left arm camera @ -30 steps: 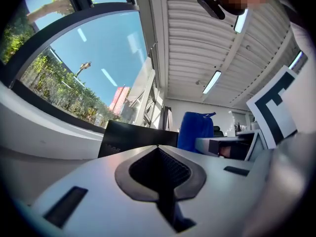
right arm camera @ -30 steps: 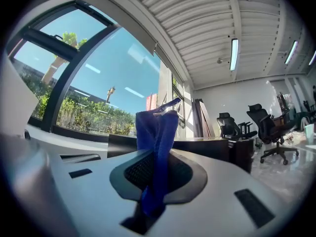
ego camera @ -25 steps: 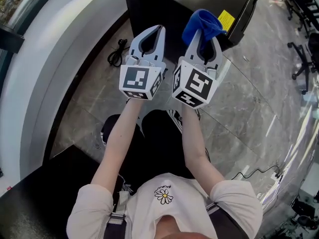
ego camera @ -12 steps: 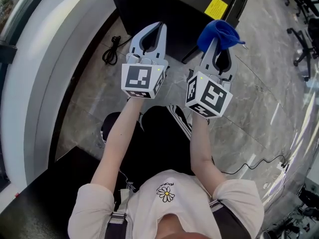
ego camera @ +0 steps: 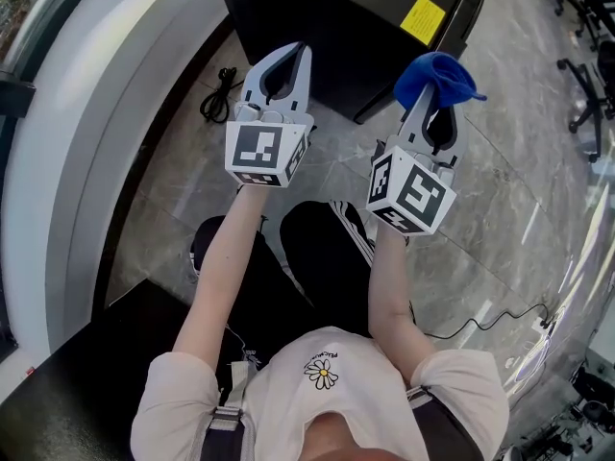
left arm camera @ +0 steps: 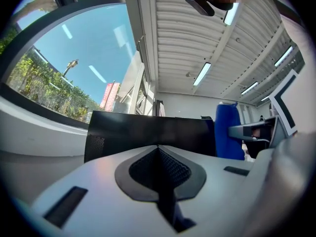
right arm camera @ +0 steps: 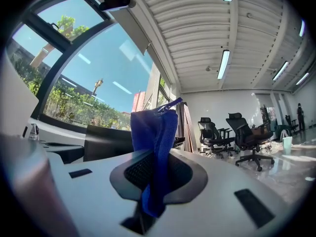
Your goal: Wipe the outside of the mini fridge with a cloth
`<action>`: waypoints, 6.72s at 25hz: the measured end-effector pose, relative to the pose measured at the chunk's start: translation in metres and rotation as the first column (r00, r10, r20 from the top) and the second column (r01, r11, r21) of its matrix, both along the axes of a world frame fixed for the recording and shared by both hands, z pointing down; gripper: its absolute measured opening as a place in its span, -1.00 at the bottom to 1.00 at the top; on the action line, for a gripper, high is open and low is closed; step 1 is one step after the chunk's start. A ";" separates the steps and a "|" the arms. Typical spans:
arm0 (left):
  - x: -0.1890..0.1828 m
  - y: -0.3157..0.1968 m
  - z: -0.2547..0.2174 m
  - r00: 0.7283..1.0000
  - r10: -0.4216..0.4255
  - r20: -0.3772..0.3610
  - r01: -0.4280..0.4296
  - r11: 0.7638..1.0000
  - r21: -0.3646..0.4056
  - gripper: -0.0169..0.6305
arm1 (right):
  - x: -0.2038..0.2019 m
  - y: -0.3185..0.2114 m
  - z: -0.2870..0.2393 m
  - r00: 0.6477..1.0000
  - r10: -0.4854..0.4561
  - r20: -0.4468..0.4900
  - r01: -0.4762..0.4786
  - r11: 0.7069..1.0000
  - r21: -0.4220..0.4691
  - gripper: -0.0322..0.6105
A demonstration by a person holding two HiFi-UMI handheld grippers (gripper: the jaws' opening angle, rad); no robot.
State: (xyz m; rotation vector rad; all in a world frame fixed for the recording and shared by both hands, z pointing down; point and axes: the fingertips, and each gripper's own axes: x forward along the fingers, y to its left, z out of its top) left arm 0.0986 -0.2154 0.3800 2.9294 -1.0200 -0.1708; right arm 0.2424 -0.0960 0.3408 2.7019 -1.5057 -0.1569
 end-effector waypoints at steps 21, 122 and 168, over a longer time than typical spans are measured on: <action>-0.114 -0.088 0.023 0.970 -0.240 0.048 0.233 0.966 0.112 -0.93 | -0.175 -0.193 0.048 0.863 -0.478 0.162 0.471 0.878 0.082 -0.71; -0.008 -0.019 0.031 0.998 -0.055 -0.019 0.055 0.998 0.015 -0.93 | -0.024 -0.005 0.067 0.977 -0.143 0.155 0.140 0.990 0.033 -0.71; -0.164 -0.118 0.189 0.957 -0.280 -0.083 0.283 0.958 0.037 -0.93 | -0.171 -0.239 0.193 0.935 -0.346 0.079 0.334 0.933 0.135 -0.71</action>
